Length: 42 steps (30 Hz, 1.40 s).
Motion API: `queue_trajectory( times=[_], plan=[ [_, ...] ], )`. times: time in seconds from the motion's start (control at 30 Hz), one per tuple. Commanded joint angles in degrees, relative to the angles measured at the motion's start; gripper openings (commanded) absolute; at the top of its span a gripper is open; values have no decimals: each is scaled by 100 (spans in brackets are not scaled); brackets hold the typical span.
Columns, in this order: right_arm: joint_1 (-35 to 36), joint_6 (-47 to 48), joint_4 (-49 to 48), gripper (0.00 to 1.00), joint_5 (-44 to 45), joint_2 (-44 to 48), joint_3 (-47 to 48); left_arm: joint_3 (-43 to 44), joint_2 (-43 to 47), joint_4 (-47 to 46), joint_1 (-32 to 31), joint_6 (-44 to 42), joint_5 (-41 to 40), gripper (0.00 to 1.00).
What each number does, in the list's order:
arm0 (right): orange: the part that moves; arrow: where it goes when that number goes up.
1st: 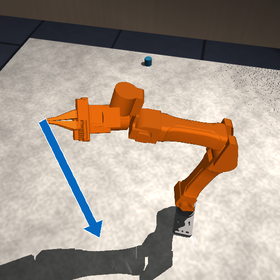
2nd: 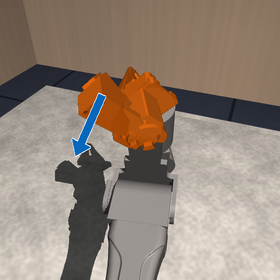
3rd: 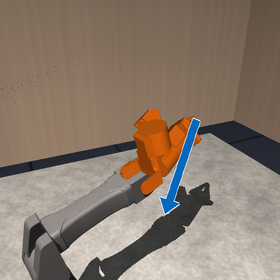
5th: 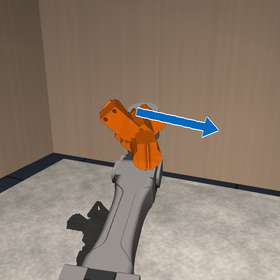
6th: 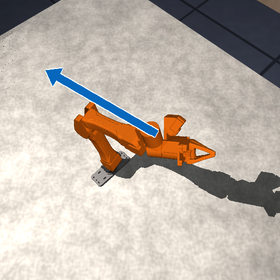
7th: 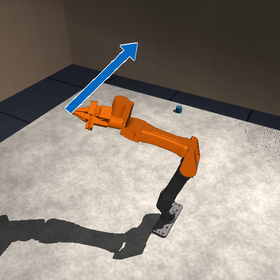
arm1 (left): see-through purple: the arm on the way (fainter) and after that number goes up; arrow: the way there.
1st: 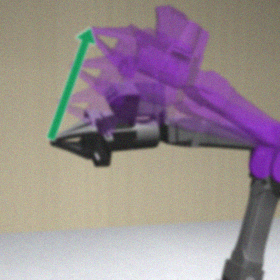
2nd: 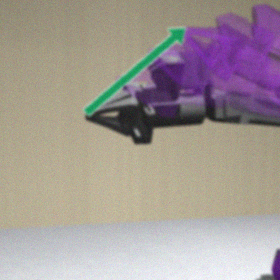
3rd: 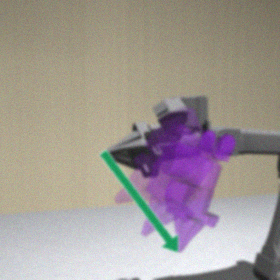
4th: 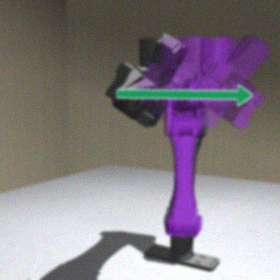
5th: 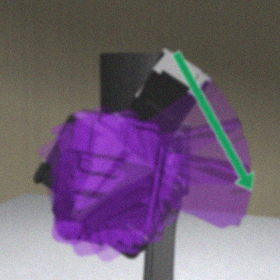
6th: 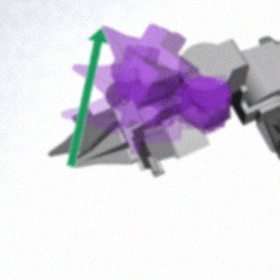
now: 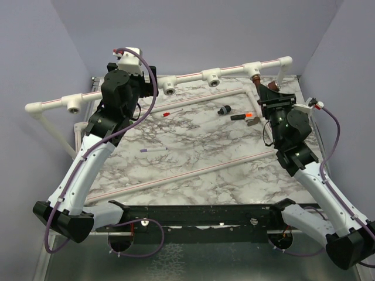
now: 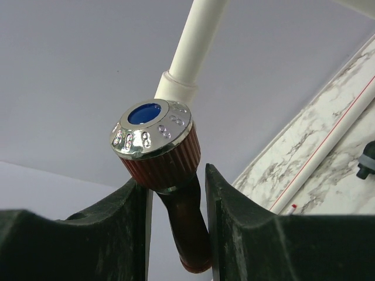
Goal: Install the water faucets
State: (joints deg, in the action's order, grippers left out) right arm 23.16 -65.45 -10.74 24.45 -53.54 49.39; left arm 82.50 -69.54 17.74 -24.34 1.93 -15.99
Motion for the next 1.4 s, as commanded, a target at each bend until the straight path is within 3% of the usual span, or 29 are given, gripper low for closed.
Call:
queue_trajectory(
  times=[0.0,0.2,0.27,0.47,0.67,1.0,1.37],
  plan=[
    [183,-2129,620,0,-200,-61,-241,-228,-207,955,-88,153,342,91],
    [181,-1804,873,2,-27,-53,-27,-217,-226,959,-89,154,338,91],
    [181,-1625,955,11,42,-37,45,-217,-227,960,-89,142,327,91],
    [183,-854,905,51,148,50,174,-225,-239,953,-89,154,332,91],
    [185,-114,778,73,137,195,205,-230,-248,951,-89,151,333,91],
    [180,1416,1355,79,378,399,561,-225,-249,952,-97,151,342,91],
    [180,3929,1406,80,204,711,689,-217,-253,960,-100,156,359,91]
  ],
)
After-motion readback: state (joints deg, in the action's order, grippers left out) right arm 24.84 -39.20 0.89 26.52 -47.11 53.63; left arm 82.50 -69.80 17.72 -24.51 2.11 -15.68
